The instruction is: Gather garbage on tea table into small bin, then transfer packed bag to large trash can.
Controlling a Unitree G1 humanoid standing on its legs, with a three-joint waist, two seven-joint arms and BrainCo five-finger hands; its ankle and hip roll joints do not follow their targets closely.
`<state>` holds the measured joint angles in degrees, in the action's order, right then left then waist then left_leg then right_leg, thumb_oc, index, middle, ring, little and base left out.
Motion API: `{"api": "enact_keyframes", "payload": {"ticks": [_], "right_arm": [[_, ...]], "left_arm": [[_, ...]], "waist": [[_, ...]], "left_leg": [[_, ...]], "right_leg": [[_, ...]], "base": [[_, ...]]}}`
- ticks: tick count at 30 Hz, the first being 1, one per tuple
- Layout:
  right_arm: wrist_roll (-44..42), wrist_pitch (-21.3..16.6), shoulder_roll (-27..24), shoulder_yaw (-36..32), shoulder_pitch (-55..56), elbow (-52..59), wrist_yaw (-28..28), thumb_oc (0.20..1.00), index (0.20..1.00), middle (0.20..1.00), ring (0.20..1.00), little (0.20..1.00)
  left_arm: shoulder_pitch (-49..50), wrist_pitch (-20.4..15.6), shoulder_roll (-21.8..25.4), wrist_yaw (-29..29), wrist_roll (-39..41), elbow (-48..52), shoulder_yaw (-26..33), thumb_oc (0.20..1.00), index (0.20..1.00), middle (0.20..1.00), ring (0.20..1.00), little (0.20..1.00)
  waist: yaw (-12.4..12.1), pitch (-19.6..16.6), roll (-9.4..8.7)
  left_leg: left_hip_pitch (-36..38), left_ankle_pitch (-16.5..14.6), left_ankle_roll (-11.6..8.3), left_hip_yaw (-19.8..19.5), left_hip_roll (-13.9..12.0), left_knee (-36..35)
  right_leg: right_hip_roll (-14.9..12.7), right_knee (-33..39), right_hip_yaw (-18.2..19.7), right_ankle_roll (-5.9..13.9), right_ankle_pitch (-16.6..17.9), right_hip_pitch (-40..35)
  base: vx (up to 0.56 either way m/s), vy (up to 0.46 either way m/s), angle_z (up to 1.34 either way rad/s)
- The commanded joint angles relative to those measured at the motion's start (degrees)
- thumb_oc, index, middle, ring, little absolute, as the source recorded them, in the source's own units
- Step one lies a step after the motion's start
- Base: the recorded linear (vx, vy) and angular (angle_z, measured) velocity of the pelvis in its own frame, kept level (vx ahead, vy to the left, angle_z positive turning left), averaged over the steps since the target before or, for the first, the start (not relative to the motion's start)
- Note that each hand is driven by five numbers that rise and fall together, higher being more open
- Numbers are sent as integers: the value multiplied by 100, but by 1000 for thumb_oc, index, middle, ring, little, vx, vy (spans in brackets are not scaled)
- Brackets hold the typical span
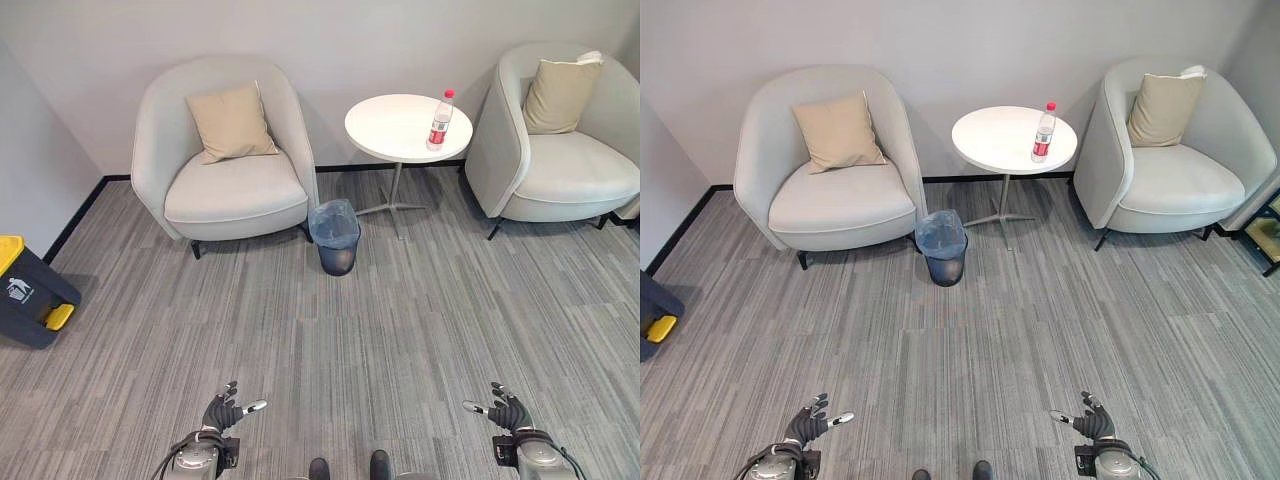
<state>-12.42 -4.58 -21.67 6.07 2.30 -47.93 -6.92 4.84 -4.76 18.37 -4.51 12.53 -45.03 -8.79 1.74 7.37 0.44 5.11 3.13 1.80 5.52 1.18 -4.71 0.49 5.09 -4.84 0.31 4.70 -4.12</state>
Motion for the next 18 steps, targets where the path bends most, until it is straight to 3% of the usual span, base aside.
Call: {"api": "enact_keyframes", "payload": {"ticks": [1,11,16,18], "right_arm": [[-129,-141,12,-8,-332,-149,-104,1000,1000,1000,1000,1000],[-383,-56,37,-195,-407,-284,-133,1000,1000,1000,1000,1000],[-355,-32,33,-172,-516,-231,-162,1000,1000,1000,1000,1000],[-351,-34,53,-144,-575,-211,-158,1000,1000,1000,1000,1000]], "left_arm": [[-212,-196,66,-85,144,-105,66,1000,1000,1000,1000,1000],[-129,-169,144,-127,265,-152,258,1000,1000,1000,1000,1000],[-92,-206,193,-140,306,-76,322,1000,1000,1000,1000,1000],[-99,-203,203,-162,315,-33,371,1000,1000,1000,1000,1000]], "waist": [[42,-87,-151],[-26,51,-226],[-80,157,-243],[-103,248,-184]], "left_leg": [[204,-706,-384,-64,-216,45],[-361,-1017,-249,-96,-37,812],[-584,-1201,-102,-119,120,1080],[-497,-1309,-5,-66,125,1084]], "right_leg": [[-514,-164,-7,586,-698,-112],[-642,-287,173,663,-666,160],[-719,-760,363,774,-674,563],[-702,-1489,328,882,-748,944]], "base": [[0,0,0],[30,58,-8],[15,115,-22],[74,129,-38]]}}
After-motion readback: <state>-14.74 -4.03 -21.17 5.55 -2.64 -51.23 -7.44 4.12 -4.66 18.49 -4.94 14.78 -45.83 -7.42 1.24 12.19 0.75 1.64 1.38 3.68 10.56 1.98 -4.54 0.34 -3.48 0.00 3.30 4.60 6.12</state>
